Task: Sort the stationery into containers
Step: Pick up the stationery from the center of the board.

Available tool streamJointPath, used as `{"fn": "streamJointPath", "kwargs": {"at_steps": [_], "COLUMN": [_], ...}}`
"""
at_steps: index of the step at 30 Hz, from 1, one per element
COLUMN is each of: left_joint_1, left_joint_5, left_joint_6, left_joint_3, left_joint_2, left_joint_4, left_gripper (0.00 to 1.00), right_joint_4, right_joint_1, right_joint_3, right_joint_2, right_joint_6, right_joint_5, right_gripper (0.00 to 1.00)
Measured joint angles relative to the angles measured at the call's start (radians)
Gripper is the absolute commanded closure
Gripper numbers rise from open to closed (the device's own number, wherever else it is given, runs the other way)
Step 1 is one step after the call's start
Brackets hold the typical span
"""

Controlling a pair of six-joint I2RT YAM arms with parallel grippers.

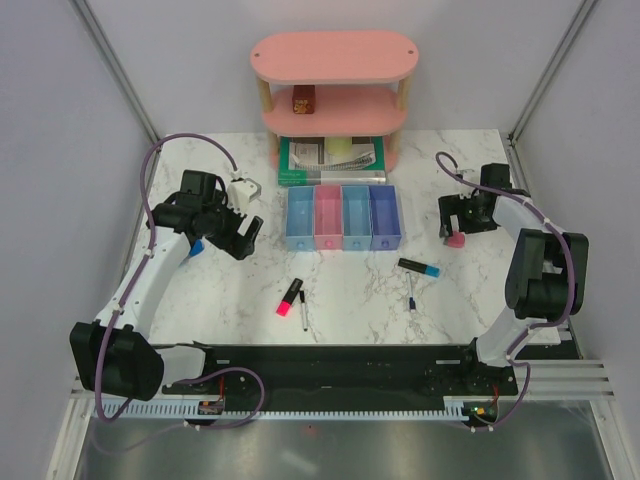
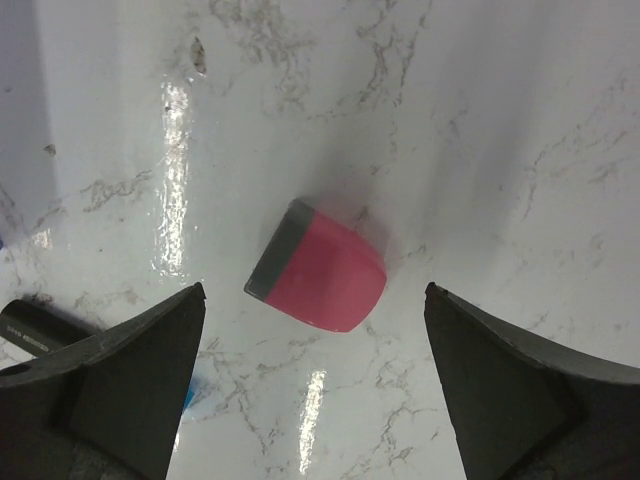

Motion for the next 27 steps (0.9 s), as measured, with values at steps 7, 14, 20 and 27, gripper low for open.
{"fn": "streamJointPath", "kwargs": {"at_steps": [7, 14, 20, 27], "left_joint_1": [0.000, 0.000, 0.000, 0.000], "left_joint_5": [0.002, 0.006, 0.013, 0.019], "left_joint_6": [0.000, 0.000, 0.000, 0.000], "left_joint_3": [0.000, 0.000, -0.008, -0.017], "left_joint_2": [0.002, 0.002, 0.002, 0.002], "left_joint_4": [0.000, 0.001, 0.005, 0.010], "left_gripper": [0.02, 0.02, 0.02, 0.02], "right_joint_4": [0.041, 0.080, 0.116, 0.130], "right_joint_1": [-0.002, -0.002, -0.002, 0.006], "right_joint_3": [-0.071, -0.097, -0.103, -0.112], "right_joint_2": [-0.022, -0.022, -0.020, -0.010], "right_joint_6": [0.122, 0.186, 0.222, 0.239], "right_joint_5": [0.072, 0.098, 0.114, 0.131], "right_gripper": [0.02, 0.12, 0.23, 0.29]}}
